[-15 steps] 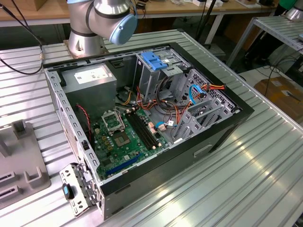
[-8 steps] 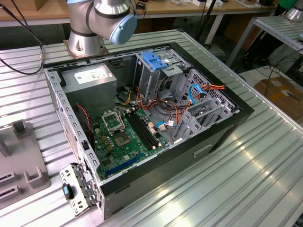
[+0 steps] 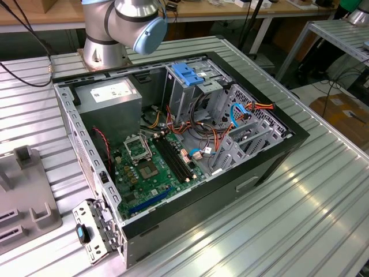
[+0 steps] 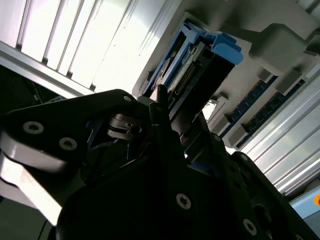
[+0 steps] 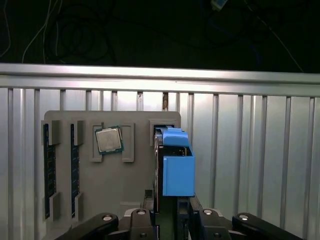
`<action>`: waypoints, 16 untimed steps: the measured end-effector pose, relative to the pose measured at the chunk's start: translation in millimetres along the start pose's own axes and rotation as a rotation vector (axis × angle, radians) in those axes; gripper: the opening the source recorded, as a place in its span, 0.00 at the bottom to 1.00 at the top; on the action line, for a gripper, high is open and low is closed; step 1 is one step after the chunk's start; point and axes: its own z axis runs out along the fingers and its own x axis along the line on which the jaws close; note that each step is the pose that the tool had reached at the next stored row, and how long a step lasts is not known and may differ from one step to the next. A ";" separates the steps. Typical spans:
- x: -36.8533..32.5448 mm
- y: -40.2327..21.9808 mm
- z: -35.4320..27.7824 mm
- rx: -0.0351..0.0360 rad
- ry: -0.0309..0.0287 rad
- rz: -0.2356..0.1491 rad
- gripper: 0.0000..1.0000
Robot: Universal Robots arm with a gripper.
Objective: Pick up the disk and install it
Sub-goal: 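Pick up the disk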
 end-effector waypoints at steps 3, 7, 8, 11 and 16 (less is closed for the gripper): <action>0.0 0.0 -0.5 -0.0001 0.0000 0.000 0.35; 0.0 0.0 -1.0 -0.0001 0.0001 0.000 0.35; 0.0 0.0 -1.1 -0.0002 0.0000 0.000 0.35; 0.0 0.0 -1.5 -0.0001 0.0001 0.000 0.35; -0.1 -0.1 -6.1 -0.0002 0.0001 0.000 0.35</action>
